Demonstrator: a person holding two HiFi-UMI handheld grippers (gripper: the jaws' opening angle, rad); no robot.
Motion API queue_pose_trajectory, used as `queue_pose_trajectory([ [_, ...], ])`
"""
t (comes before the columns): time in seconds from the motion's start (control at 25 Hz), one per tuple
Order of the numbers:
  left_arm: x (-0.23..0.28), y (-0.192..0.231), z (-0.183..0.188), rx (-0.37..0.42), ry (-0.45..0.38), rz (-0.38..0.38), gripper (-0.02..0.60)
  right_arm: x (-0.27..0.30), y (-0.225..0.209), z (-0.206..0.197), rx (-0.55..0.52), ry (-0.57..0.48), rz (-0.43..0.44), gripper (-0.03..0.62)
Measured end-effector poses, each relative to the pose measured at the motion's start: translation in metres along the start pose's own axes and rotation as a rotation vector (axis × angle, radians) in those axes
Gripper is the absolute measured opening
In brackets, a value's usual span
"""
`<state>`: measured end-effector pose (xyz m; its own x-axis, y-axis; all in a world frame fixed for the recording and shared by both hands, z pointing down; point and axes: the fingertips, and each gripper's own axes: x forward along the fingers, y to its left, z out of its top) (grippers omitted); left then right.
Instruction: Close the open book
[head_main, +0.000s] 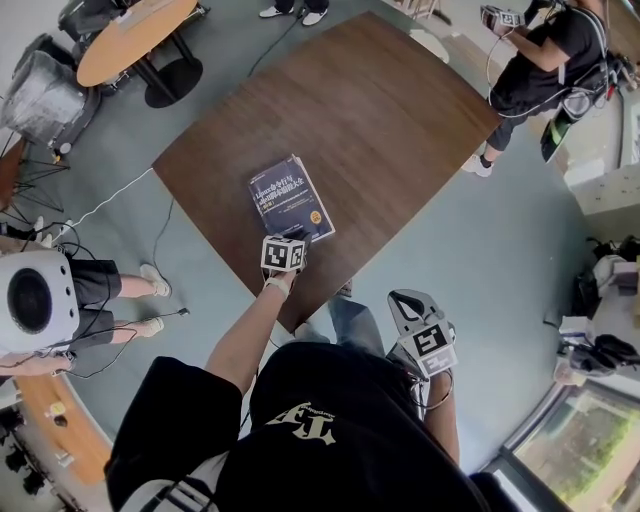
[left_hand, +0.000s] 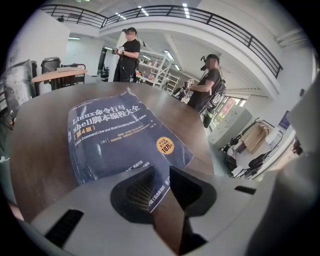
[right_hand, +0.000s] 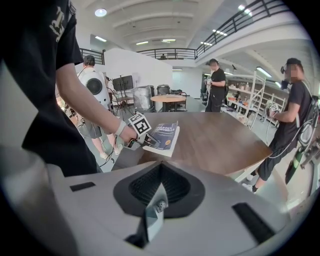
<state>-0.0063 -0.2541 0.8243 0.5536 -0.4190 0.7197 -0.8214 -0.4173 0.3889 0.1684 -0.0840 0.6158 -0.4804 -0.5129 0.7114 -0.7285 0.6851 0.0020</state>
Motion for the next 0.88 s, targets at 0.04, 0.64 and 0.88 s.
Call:
queue_pose_trajectory([
  [0.04, 0.002, 0.000, 0.001, 0.001, 0.004, 0.001, 0.087, 0.001, -0.004, 0.001, 0.002, 0.001, -0.002, -0.012],
  [0.64, 0.021, 0.019, 0.057, 0.005, -0.038, 0.039, 0.087, 0.022, -0.038, 0.014, 0.001, 0.033, 0.024, -0.012],
  [0.88, 0.039, 0.020, 0.066, 0.033, -0.003, 0.055, 0.087, 0.034, -0.056, 0.020, -0.008, 0.044, 0.040, -0.012],
])
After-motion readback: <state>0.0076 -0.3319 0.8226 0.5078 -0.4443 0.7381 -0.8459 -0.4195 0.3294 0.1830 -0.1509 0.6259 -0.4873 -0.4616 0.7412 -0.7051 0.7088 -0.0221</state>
